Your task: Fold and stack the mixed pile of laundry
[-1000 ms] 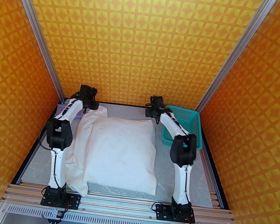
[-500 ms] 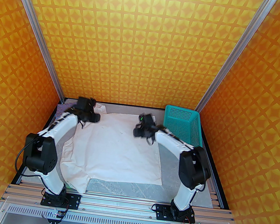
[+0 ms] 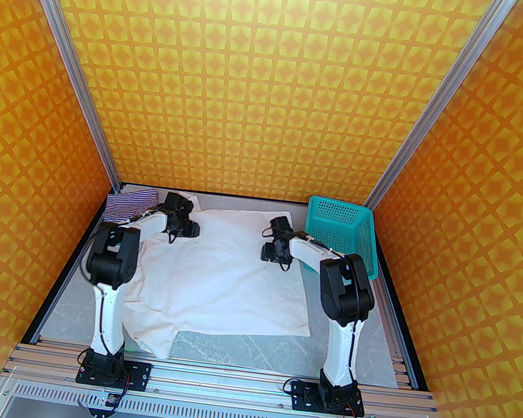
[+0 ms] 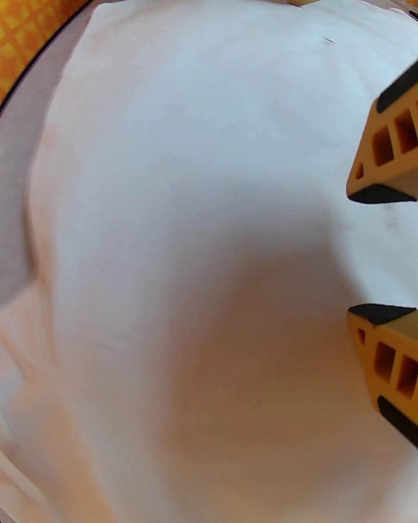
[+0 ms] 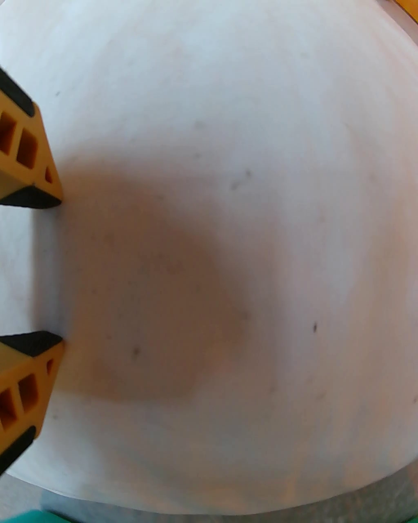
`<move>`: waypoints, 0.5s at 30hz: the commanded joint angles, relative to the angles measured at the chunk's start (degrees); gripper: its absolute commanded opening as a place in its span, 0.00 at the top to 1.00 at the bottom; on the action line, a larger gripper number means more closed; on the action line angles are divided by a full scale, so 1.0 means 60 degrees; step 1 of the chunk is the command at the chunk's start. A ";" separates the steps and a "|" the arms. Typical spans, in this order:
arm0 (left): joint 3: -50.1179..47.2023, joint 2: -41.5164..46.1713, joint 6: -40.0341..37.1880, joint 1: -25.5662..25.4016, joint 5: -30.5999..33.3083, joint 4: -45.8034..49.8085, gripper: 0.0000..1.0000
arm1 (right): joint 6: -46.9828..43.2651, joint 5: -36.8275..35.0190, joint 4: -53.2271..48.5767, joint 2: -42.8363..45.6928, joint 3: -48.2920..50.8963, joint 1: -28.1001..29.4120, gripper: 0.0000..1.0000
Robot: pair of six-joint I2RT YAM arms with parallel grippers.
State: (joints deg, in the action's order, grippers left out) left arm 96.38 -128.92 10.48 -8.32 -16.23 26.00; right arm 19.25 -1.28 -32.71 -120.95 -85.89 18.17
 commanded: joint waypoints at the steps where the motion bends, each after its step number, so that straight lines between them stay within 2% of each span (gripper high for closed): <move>1: 0.1205 -0.0985 0.0081 -0.0049 -0.0488 0.0666 0.55 | 0.0437 0.0382 -0.0817 -0.0740 -0.0581 -0.0210 0.46; 7: 0.4061 -0.2789 -0.0040 -0.0050 -0.0934 0.1619 0.55 | 0.0689 0.0462 -0.1140 -0.1427 -0.2019 -0.0528 0.46; 10: 0.5102 -0.3271 -0.0025 -0.0106 -0.1184 0.2111 0.55 | 0.0558 0.0624 -0.1344 -0.1197 -0.2210 -0.0541 0.47; 12: 0.4945 -0.2827 -0.0140 -0.0216 -0.1192 0.2254 0.54 | 0.0436 0.0793 -0.1087 -0.0512 -0.1632 -0.0550 0.47; 15: 0.3313 -0.1052 -0.0135 -0.0323 -0.1105 0.1696 0.49 | 0.0479 0.0982 -0.0448 0.0897 -0.0240 -0.0528 0.47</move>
State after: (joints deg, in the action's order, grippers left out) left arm 121.56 -143.68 10.02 -9.06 -21.41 33.63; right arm 21.87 2.39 -36.23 -123.87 -92.29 14.87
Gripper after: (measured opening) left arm 0.504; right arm 0.535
